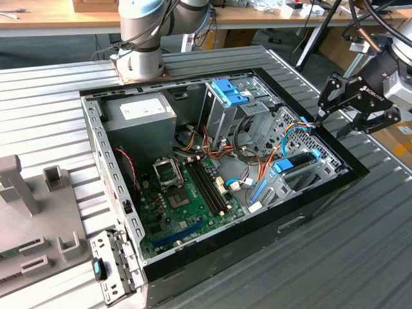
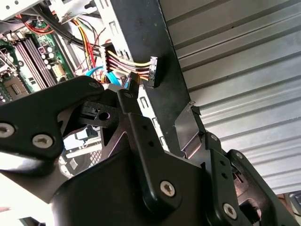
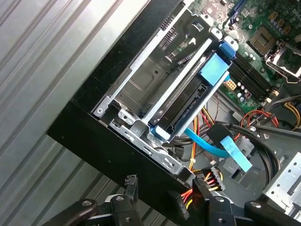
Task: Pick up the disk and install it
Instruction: 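Insert the disk into the insertion slot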
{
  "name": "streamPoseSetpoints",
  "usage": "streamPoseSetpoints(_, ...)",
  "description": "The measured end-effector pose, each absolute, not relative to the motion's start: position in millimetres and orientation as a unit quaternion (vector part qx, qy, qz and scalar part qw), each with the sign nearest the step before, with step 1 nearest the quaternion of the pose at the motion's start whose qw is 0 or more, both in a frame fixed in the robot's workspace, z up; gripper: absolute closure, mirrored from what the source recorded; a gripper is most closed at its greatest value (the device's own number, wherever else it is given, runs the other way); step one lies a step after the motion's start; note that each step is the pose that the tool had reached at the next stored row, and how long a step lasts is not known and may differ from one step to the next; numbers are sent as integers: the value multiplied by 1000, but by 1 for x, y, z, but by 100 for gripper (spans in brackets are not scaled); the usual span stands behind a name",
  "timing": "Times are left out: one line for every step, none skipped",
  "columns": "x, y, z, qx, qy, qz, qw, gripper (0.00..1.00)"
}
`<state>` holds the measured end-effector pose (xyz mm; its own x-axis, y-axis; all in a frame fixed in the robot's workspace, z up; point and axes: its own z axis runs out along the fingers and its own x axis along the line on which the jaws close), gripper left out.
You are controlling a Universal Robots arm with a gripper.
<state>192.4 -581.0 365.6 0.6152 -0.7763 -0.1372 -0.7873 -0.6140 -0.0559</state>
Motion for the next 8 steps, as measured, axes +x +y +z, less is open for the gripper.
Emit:
streamPoseSetpoints(194, -581, 366, -897, 435, 50, 55, 42)
streamPoseSetpoints(197, -581, 365, -898, 434, 50, 55, 42)
streamPoseSetpoints(199, -581, 364, -898, 433, 50, 55, 42)
streamPoseSetpoints(199, -581, 363, -898, 433, 50, 55, 42)
streamPoseSetpoints(199, -581, 362, -898, 433, 50, 55, 42)
streamPoseSetpoints(199, -581, 362, -898, 433, 50, 55, 42)
streamPoseSetpoints(199, -581, 362, -898, 433, 50, 55, 42)
streamPoseSetpoints(199, -581, 362, -898, 433, 50, 55, 42)
